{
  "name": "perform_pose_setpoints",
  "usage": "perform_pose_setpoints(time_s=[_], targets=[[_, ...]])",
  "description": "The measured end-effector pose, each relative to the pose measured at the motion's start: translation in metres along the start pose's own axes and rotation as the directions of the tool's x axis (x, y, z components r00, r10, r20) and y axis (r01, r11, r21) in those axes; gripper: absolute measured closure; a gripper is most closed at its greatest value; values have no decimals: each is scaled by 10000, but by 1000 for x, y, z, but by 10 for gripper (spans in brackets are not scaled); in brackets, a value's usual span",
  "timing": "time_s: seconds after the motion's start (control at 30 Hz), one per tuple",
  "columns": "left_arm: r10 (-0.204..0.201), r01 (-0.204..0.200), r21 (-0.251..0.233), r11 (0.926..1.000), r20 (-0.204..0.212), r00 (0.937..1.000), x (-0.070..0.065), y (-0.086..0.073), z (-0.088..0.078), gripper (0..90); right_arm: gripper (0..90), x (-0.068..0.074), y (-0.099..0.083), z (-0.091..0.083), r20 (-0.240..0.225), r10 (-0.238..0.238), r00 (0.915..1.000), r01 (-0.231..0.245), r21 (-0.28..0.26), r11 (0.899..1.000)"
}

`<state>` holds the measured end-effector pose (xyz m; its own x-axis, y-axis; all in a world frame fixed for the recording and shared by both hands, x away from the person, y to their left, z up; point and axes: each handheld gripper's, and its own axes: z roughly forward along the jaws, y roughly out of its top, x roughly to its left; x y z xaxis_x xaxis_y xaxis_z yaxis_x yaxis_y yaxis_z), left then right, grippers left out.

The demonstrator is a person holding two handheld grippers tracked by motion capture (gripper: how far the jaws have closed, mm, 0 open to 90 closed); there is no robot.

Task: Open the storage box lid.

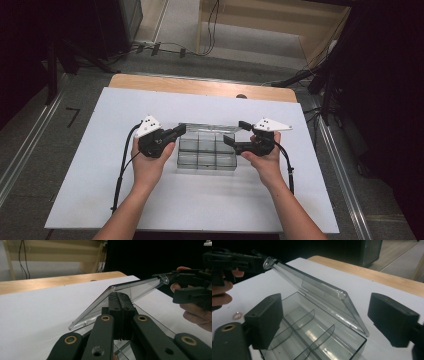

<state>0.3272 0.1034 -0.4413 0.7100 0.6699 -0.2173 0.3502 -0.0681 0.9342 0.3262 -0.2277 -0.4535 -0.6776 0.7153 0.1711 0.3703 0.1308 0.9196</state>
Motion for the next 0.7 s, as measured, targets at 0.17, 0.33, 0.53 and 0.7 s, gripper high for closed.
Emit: perform_pose_setpoints(time_s=[0.17, 0.33, 0.53, 0.7], targets=[[86, -86, -82, 9999, -34, 10000, 2, 3, 1, 900, 265, 0, 3, 3, -15, 107, 9999, -107, -27, 9999], [30, -30, -149, 9999, -5, 10000, 3, 5, 3, 900, 347, 0, 10, 4, 147, -45, 9999, 45, -16, 10000], [-12, 13, -187, 9998, 44, 10000, 7, 8, 3, 889, 463, -3, 14, 6, 400, -207, 9990, 211, -85, 9997], [224, -224, -40, 9997, 92, 9997, 5, 10, 2, 793, 507, -7, 16, 6, 332, -302, 9990, 307, -122, 9995]])
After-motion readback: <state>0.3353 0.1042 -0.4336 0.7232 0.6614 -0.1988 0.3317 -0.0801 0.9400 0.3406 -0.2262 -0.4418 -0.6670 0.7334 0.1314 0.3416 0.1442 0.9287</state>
